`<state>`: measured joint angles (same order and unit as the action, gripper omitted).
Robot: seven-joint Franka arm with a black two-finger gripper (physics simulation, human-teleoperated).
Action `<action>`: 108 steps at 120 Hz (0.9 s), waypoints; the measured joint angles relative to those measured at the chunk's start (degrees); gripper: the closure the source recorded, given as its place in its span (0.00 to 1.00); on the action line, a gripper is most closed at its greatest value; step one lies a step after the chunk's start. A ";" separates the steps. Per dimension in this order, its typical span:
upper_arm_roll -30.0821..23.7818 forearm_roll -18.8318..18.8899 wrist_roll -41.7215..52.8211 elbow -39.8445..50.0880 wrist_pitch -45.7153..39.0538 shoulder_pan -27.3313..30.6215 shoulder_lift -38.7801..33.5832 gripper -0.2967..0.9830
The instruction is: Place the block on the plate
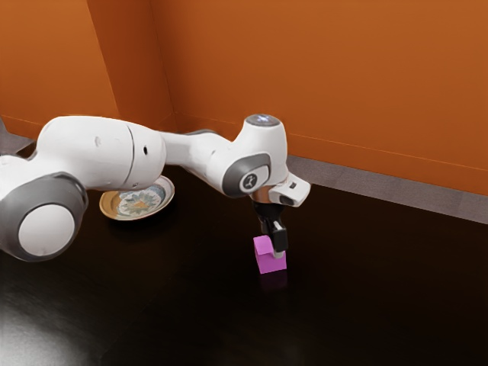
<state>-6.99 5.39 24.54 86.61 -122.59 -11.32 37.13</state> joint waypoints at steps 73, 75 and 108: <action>0.03 -0.92 1.06 0.37 -4.24 0.13 2.71 0.44; 0.03 -0.92 1.09 0.39 -4.20 0.14 2.60 0.45; 0.98 -0.72 1.23 0.17 0.04 0.32 -0.86 0.48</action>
<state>-6.01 4.67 25.77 86.78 -122.55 -11.01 36.27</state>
